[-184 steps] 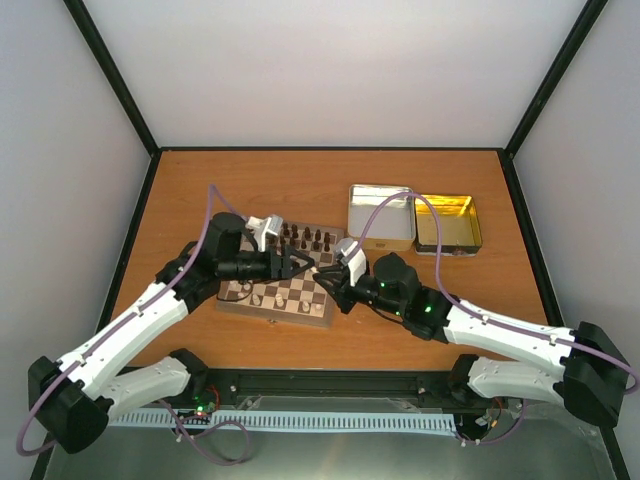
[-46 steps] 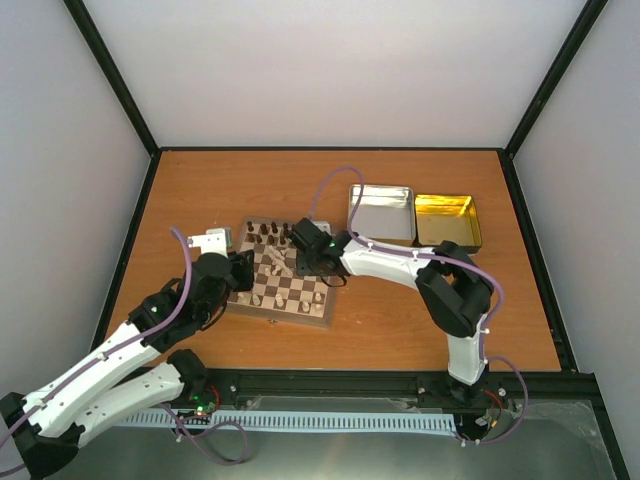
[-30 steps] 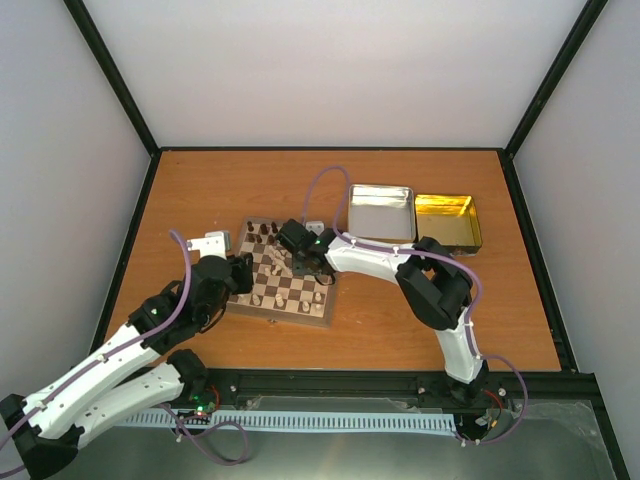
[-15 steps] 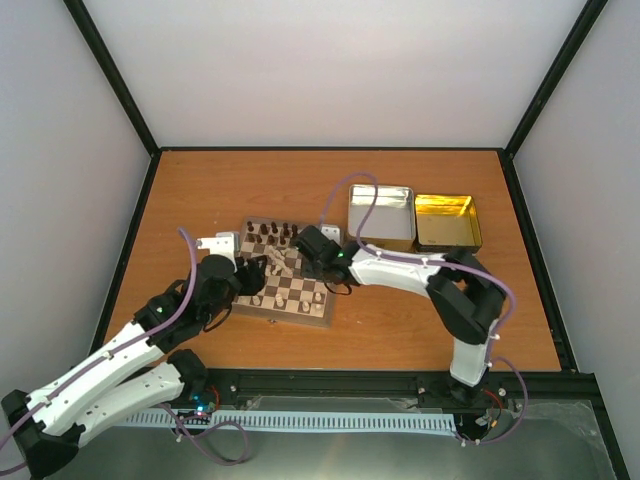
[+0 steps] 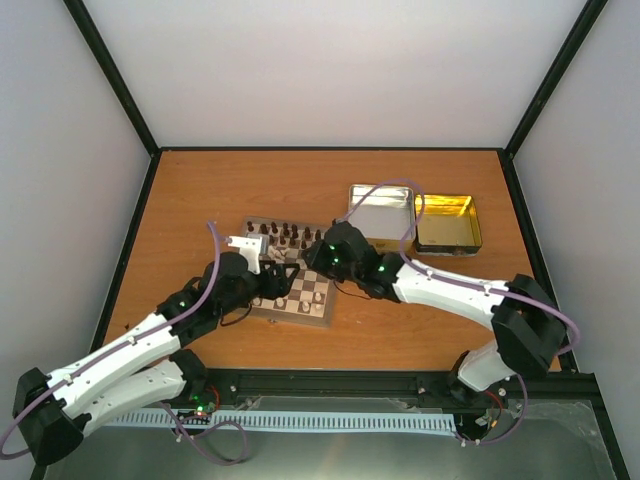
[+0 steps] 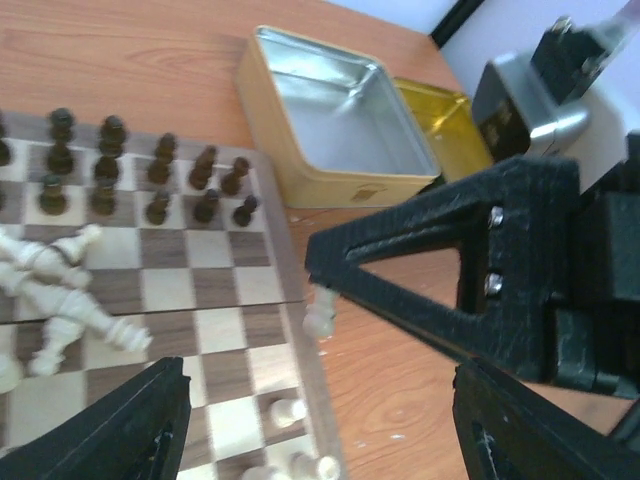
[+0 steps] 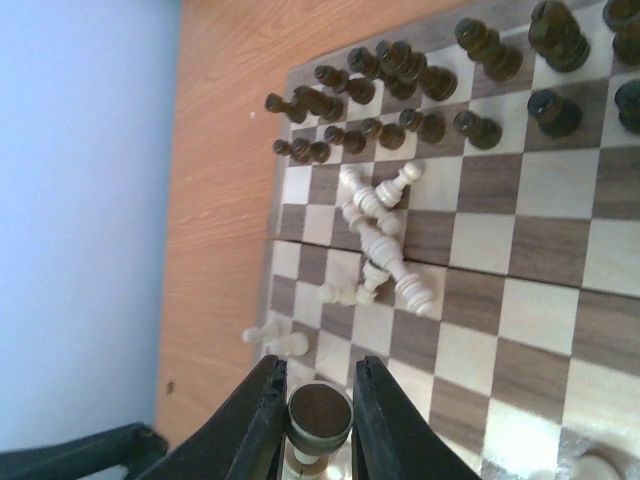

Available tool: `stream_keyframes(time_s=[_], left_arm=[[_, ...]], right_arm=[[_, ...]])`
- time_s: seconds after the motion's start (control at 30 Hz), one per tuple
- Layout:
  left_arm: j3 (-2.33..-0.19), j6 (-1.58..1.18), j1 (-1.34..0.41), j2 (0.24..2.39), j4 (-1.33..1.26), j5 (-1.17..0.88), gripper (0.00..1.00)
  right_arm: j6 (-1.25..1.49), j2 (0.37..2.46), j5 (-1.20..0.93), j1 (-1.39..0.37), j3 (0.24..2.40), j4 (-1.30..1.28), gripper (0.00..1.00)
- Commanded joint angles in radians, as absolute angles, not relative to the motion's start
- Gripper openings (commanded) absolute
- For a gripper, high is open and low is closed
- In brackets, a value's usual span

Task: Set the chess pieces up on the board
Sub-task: Place the chess piece on the chessboard.

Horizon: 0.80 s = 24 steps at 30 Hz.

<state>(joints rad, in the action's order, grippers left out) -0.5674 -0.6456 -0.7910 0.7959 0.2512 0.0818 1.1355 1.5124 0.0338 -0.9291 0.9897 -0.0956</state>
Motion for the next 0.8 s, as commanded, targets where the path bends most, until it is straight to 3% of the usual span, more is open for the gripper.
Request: stream_keyframes(time_s=[0.0, 0.37, 0.77], left_arm=[[-0.564, -0.727, -0.787, 0.807, 0.077, -0.028, 0.73], [-0.510, -0.803, -0.787, 0.858, -0.150, -0.191, 0.72], [-0.523, -0.856, -0.787, 0.907, -0.234, -0.227, 0.56]], right_arm=[[1.229, 1.398, -0.072, -0.900, 0.896, 0.069, 0.19], [1.463, 1.191, -0.096, -0.879, 0.710, 0.232, 0.18], [1.552, 1.172, -0.106, -0.879, 0.660, 0.313, 0.18]])
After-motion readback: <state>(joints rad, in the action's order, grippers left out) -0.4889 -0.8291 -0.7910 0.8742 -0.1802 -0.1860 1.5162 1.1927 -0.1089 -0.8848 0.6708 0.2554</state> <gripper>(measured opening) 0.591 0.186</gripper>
